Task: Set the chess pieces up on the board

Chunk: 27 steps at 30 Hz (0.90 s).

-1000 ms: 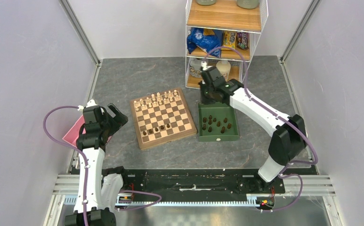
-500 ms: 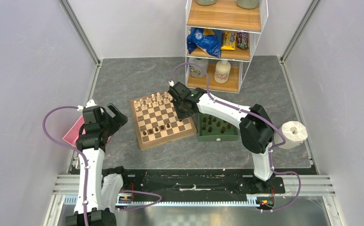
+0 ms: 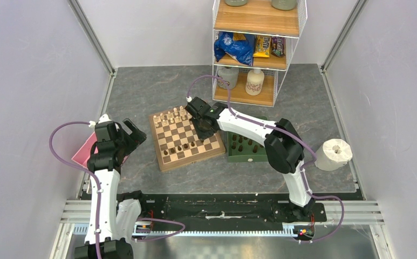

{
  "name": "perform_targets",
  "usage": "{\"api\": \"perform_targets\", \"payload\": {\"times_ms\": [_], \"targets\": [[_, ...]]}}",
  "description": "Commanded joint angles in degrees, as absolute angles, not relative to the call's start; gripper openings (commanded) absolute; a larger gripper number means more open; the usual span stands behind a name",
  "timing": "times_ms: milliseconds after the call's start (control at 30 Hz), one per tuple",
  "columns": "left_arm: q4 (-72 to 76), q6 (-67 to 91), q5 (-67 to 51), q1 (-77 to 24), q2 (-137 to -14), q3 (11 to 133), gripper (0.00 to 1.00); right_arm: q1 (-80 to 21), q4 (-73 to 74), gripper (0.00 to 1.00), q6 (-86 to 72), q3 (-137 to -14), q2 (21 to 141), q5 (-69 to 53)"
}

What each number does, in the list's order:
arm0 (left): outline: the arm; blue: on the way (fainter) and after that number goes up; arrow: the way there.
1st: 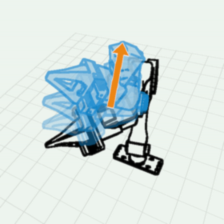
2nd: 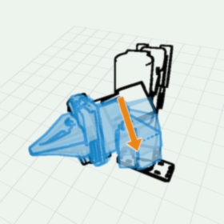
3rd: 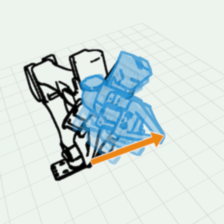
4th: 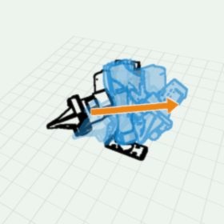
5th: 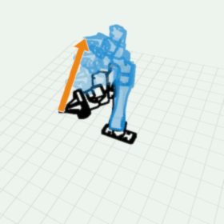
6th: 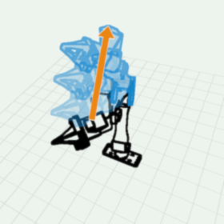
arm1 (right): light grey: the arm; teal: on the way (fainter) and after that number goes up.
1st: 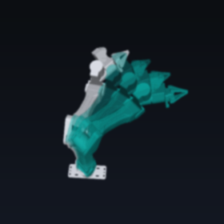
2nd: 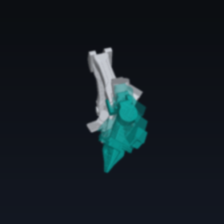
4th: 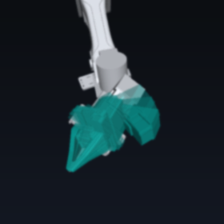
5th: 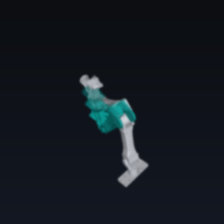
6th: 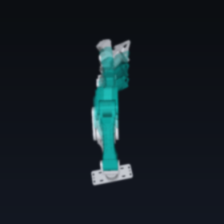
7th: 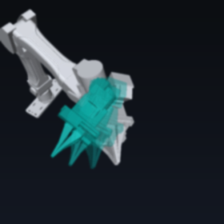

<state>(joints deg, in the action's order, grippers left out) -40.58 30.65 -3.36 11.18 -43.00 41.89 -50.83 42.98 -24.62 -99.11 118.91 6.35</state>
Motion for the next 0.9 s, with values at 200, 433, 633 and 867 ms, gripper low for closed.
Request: {"api": "perform_targets", "payload": {"times_ms": [200,433,633,867], "targets": [[-39.28,31.64,-3.87,11.51,-42.65,41.84,0.99,-51.70,44.08,0.15,-24.86,-104.00,122.15,6.18],[-39.29,31.64,-3.80,11.51,-42.58,41.84,0.99,-51.93,44.19,0.16,-24.94,-105.02,123.18,5.89],[-39.26,31.64,-3.78,11.49,-42.49,41.84,0.99,-52.16,44.17,0.16,-24.93,-105.37,123.71,5.47],[-39.29,31.64,-3.78,11.51,-42.46,41.84,0.99,-52.38,44.21,0.17,-25.22,-105.82,124.45,4.93]]}}
